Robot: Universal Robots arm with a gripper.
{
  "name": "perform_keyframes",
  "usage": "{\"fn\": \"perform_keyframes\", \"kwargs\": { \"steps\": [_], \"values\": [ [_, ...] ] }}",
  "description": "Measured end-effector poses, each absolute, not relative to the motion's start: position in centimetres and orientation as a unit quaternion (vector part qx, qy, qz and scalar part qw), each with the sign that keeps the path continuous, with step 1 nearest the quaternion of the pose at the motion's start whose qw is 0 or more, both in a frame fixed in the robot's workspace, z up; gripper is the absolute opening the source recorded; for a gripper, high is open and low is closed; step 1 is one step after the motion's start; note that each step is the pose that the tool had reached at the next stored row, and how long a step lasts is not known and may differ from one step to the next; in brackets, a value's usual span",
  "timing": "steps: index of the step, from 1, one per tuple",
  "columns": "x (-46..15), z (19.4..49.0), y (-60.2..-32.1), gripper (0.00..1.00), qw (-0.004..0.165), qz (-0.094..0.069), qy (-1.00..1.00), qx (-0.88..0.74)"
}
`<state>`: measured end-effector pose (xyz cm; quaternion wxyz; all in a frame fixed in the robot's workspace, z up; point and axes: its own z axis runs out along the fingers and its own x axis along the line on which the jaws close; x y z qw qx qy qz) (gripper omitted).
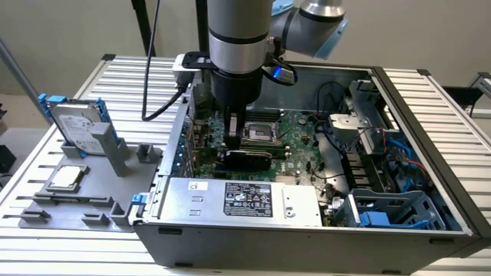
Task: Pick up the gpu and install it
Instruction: 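Press down on the gpu until it lock into place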
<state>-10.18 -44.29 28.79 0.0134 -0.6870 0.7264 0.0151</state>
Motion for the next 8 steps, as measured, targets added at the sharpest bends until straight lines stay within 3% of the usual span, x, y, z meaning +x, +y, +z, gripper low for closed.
{"fn": "perform_keyframes", "kwargs": {
  "steps": [1, 2, 5, 8],
  "values": [
    [-10.18, 28.79, -44.29, 0.24, 0.013, 0.015, 0.726, -0.687],
    [-10.18, 28.79, -44.29, 0.24, 0.013, 0.015, 0.726, -0.687],
    [-10.18, 28.81, -44.29, 0.11, 0.013, 0.015, 0.726, -0.687],
    [-10.18, 28.82, -44.29, 0.11, 0.014, 0.015, 0.726, -0.687]
  ]
}}
